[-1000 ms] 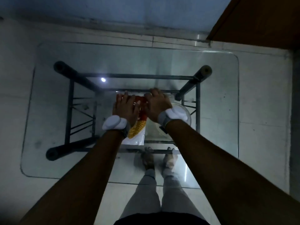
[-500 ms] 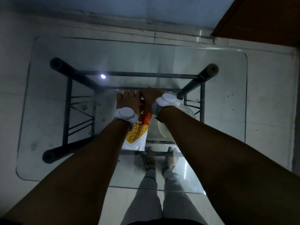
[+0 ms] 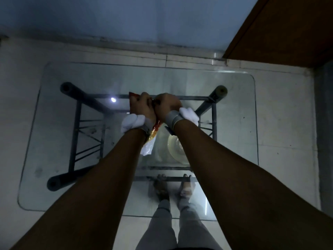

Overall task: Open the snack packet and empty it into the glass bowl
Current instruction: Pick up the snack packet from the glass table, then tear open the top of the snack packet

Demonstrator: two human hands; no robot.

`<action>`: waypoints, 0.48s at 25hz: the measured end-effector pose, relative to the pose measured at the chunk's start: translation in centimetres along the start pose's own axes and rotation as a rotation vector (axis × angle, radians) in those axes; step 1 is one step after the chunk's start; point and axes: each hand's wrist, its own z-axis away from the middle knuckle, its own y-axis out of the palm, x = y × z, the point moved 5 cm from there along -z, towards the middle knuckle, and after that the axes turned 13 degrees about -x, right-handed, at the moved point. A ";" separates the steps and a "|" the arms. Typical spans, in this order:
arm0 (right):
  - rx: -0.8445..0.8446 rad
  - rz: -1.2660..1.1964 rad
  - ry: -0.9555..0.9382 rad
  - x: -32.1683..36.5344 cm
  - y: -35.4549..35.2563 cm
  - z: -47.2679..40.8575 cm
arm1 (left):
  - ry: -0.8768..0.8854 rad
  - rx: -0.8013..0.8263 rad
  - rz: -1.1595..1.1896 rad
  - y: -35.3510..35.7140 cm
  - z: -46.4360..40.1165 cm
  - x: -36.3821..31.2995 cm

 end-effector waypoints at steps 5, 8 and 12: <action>0.080 -0.053 -0.017 0.7 -3.4 0.8 | -0.414 -0.177 0.376 -2.8 1.1 -3.0; 0.062 -0.147 0.033 0.4 -4.9 1.6 | -0.419 -0.204 0.372 -4.5 0.9 -4.7; -0.055 -0.284 0.163 -1.0 -7.4 1.3 | -0.455 -0.078 0.416 -4.4 1.2 -7.1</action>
